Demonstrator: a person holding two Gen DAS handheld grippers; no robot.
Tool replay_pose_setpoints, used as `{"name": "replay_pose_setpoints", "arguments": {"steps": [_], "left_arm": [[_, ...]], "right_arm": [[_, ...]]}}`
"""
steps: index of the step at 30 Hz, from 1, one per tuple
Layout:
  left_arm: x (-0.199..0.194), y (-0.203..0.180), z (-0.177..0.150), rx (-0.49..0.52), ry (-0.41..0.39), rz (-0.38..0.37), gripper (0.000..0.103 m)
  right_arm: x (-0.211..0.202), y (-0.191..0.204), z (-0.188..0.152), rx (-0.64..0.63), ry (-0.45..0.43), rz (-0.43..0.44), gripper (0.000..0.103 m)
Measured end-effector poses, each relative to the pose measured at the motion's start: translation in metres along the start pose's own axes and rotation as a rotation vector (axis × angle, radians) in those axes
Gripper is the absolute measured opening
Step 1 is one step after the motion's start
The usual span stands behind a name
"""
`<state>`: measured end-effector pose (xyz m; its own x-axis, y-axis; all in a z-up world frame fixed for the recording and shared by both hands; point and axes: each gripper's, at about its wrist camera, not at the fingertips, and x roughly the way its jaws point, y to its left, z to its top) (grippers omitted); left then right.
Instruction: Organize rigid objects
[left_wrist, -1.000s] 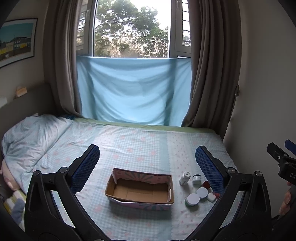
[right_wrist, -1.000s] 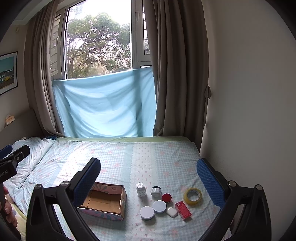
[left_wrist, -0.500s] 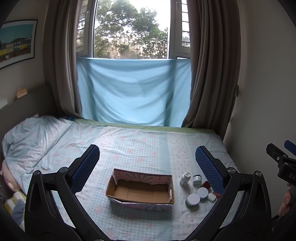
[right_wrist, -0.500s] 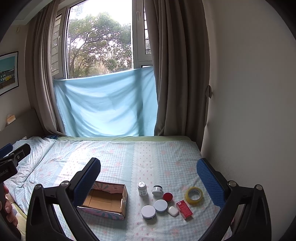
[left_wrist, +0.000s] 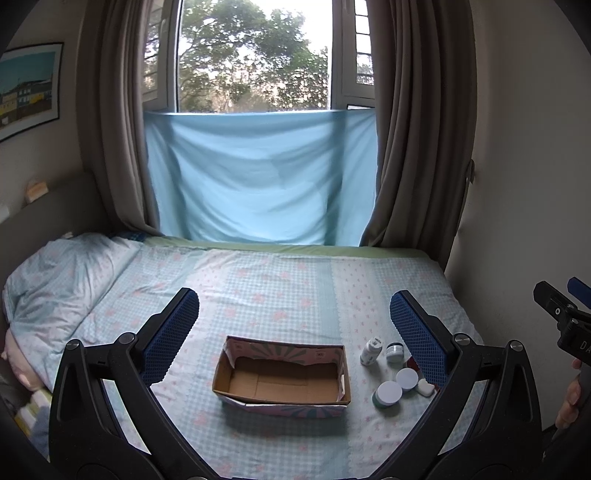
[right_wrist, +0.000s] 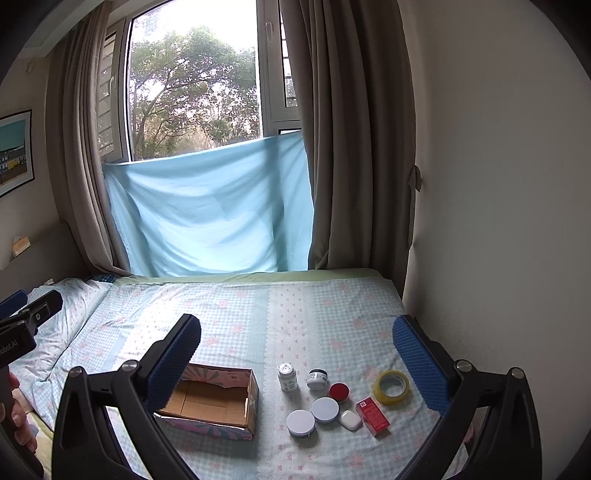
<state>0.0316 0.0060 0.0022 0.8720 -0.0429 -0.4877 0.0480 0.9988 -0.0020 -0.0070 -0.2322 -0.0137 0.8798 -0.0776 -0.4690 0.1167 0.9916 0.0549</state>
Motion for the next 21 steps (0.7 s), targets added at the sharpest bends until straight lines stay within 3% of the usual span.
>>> {"name": "replay_pose_setpoints", "arguments": {"steps": [4,10,14,21], "left_arm": [[0.033,-0.013,0.015,0.067,0.043,-0.063,0.103],[0.13,-0.063,0.01,0.177,0.175,-0.212,0.103],[0.204,-0.112,-0.017,0.239,0.282,-0.28,0.103],[0.34,-0.193,-0.097,0.342,0.575,-0.348,0.103]], "right_arm": [[0.014,-0.014,-0.001,0.064,0.035,-0.017,0.103],[0.054,-0.057,-0.029,0.137,0.107,-0.142,0.103],[0.092,-0.096,-0.059,0.146,0.166,-0.187,0.103],[0.175,-0.152,-0.123,0.09,0.321,-0.214,0.103]]}}
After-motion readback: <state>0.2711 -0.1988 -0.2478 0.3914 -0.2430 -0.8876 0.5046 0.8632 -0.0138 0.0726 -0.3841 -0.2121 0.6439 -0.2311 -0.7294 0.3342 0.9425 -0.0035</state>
